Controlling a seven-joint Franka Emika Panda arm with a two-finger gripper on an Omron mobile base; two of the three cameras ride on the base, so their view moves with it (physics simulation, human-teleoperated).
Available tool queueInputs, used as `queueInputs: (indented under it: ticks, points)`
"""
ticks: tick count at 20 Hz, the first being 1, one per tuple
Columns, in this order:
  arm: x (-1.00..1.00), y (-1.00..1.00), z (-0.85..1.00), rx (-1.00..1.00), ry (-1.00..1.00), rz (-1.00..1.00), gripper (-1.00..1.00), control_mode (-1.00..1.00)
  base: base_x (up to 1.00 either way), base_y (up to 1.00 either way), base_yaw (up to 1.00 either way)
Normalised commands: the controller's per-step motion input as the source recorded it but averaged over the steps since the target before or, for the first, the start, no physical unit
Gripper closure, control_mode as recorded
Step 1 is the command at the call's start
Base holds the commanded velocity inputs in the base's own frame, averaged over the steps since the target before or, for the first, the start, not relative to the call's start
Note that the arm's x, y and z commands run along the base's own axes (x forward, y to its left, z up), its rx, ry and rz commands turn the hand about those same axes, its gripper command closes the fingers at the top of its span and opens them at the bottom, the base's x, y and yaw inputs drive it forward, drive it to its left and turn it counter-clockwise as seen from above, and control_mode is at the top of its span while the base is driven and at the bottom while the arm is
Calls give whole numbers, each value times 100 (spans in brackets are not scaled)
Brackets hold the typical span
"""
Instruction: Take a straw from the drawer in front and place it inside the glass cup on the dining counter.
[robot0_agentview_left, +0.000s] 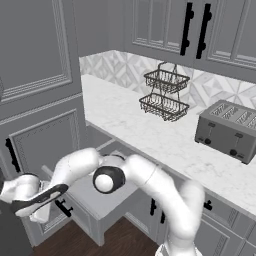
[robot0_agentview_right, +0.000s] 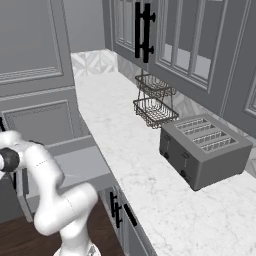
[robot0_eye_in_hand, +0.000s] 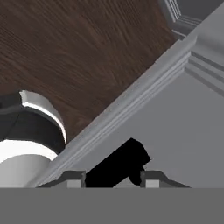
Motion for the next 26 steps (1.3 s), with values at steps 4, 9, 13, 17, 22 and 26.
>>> queueInputs:
  ticks: [4,9,13,17,22,26]
  points:
    - [-61,-18,89,74,21,8,-100,-100,0,0,0]
    - [-63,-92,97,68,-25,-8,-100,-100,0,0,0]
    - [-35,-100,79,64,-47,-10,-100,-100,0,0,0]
    - [-4,-100,90,64,-16,-26,-100,-100,0,0,0]
    - [14,-91,100,50,11,-21,-100,-100,0,0,0]
    - [54,-16,100,3,40,-6,-100,-100,0,0,0]
